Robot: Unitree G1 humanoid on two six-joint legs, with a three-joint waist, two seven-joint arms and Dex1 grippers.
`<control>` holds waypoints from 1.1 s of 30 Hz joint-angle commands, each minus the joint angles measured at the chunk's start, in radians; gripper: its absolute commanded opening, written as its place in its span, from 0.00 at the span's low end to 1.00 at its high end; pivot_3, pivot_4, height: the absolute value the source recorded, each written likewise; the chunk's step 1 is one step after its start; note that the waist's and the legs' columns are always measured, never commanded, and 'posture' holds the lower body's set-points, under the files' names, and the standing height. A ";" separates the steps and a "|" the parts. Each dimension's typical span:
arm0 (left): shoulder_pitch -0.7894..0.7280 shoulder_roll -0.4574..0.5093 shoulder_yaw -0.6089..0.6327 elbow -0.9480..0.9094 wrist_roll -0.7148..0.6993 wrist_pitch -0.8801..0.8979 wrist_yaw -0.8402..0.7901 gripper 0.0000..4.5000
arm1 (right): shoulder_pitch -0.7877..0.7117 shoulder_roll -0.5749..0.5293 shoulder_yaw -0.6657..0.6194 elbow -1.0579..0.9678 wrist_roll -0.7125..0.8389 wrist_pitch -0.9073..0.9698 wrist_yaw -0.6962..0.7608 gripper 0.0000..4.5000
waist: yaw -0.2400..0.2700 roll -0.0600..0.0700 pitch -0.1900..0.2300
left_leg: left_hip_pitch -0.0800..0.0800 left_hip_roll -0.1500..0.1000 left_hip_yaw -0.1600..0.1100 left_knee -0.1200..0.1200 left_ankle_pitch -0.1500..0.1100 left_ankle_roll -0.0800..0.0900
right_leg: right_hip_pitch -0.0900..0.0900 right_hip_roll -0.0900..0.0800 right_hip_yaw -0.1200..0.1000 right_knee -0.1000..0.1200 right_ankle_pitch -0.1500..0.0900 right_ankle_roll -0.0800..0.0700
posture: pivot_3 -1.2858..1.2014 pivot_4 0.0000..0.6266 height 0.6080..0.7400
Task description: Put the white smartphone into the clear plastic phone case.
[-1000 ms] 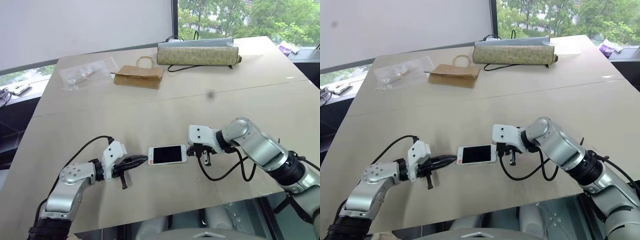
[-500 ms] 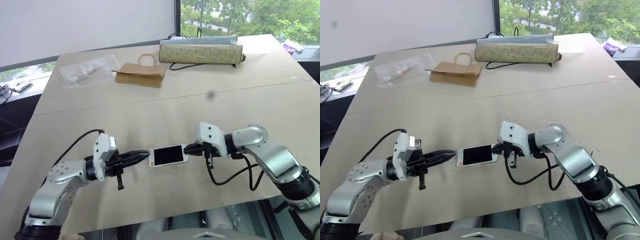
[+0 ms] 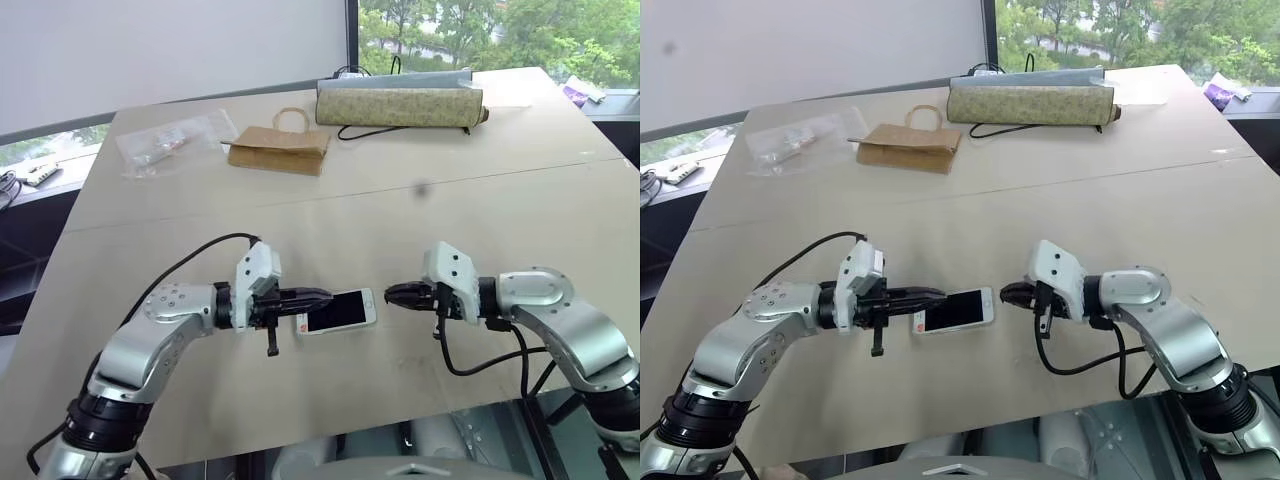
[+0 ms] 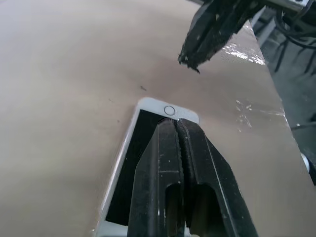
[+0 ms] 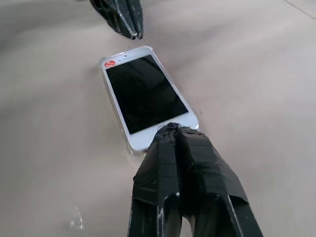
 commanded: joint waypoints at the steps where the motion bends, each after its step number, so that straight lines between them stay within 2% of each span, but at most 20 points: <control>1: 0.015 -0.024 -0.021 0.078 0.053 -0.091 -0.032 0.02 | 0.026 0.002 -0.026 -0.052 0.015 -0.050 -0.025 0.00 | 0.005 0.000 0.000 | 0.000 0.000 0.000 0.000 0.000 0.000 | 0.000 0.000 0.000 0.000 0.000 0.000 | 0.52 0.24 1.00; 4: 0.035 -0.039 -0.027 0.138 0.083 -0.145 -0.047 0.02 | 0.039 0.038 -0.055 -0.048 0.063 -0.040 -0.050 0.00 | 0.005 0.000 0.000 | 0.000 0.000 0.000 0.001 0.000 0.000 | 0.000 0.000 0.000 0.000 0.000 0.000 | 0.52 0.24 1.00; 9: 0.044 -0.064 -0.036 0.217 0.139 -0.230 -0.050 0.02 | 0.032 0.028 -0.030 -0.029 0.057 -0.063 -0.045 0.00 | 0.008 -0.001 0.000 | 0.000 0.000 0.000 0.001 0.000 0.000 | 0.000 0.000 0.000 0.000 0.000 0.000 | 0.52 0.24 1.00; 17: 0.051 -0.097 -0.055 0.288 0.206 -0.304 -0.031 0.02 | -0.049 0.001 0.131 0.103 -0.036 -0.118 0.018 0.00 | 0.007 -0.001 -0.001 | 0.001 0.000 0.001 0.002 0.000 0.000 | 0.001 -0.001 0.000 0.001 0.000 0.000 | 0.52 0.24 1.00; 33: 0.096 -0.117 -0.051 0.338 0.230 -0.380 -0.014 0.02 | -0.109 -0.007 0.326 0.297 -0.193 -0.225 0.136 0.00 | 0.005 -0.001 -0.013 | 0.010 0.000 0.001 0.003 0.000 0.000 | 0.011 0.000 0.000 0.002 0.000 0.000 | 0.52 0.24 1.00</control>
